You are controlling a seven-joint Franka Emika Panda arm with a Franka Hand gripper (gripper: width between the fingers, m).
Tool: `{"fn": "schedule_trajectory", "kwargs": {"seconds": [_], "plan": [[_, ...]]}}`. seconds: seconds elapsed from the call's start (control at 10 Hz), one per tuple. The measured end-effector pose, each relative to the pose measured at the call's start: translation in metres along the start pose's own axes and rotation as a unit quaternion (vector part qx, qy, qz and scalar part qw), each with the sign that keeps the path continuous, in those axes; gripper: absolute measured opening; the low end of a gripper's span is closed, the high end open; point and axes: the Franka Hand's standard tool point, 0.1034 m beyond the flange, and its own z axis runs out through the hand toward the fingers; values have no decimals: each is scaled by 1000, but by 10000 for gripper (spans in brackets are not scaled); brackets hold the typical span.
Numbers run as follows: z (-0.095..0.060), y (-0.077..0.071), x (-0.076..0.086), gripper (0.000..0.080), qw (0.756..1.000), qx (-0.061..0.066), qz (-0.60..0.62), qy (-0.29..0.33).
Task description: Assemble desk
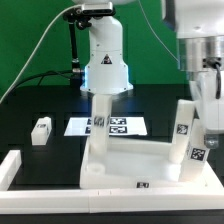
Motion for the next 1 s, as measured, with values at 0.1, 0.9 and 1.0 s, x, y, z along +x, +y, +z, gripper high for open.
{"fn": "schedule_trajectory", "kwargs": {"seconds": [0.1,0.9,1.0], "plan": [[-1,-2,9,294,1000,-7,16,0],[-3,5,13,640,922,29,-385,12],[-3,5,14,648,908,28,-417,14]]}}
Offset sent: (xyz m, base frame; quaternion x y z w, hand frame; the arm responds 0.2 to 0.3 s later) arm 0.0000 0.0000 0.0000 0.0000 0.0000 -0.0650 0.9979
